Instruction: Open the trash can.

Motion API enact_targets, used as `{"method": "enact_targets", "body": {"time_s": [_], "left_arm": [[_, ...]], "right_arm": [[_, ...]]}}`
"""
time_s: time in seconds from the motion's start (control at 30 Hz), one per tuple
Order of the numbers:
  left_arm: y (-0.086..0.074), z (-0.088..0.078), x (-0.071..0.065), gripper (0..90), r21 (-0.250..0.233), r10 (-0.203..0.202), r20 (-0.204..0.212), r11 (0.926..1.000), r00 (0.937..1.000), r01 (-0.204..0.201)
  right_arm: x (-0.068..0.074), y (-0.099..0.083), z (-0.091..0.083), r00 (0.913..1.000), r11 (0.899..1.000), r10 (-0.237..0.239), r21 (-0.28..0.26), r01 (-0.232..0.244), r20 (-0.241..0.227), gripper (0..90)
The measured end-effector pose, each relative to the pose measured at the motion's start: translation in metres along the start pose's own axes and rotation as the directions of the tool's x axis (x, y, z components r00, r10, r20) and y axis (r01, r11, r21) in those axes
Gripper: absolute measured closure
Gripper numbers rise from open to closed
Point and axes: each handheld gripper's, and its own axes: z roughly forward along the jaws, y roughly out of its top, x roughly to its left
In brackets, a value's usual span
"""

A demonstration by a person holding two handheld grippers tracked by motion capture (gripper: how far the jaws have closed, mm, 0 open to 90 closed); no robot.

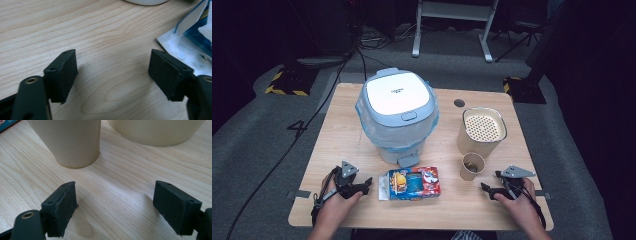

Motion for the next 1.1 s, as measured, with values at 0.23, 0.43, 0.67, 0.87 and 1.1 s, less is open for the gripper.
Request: {"method": "enact_targets", "body": {"time_s": [0.23, 0.43, 0.67, 0.87, 1.1], "left_arm": [[0.01, -0.007, 0.002, 33.3, 0.039, -0.032, 0.058, 0.9988, 0.9978, 0.03], [0.021, -0.02, -0.001, 38.1, 0.004, -0.005, 0.059, 1.0, 0.9983, 0.004], [0.043, -0.041, -0.006, 43.6, -0.056, 0.035, 0.092, 0.998, 0.9952, -0.03], [0.063, -0.058, -0.011, 44.8, -0.148, 0.064, 0.113, 0.9878, 0.9915, -0.047], [0.087, -0.073, -0.015, 46.9, -0.203, 0.089, 0.169, 0.9776, 0.9816, -0.054]], "right_arm": [[0.0, 0.0, 0.0, 1.0, 1.0, 0.004, 0.0, -0.004, 0.003, 19.3], [-0.001, 0.001, 0.001, 1.0, 1.0, -0.001, 0.0, 0.001, -0.007, 19.8], [-0.004, 0.002, 0.002, 0.9998, 1.0, -0.012, -0.001, 0.012, -0.019, 19.7], [-0.004, 0.003, 0.003, 0.9998, 1.0, -0.013, 0.0, 0.013, -0.017, 18.8], [-0.006, 0.003, 0.004, 0.9996, 1.0, -0.016, -0.001, 0.016, -0.024, 19.0]]}}
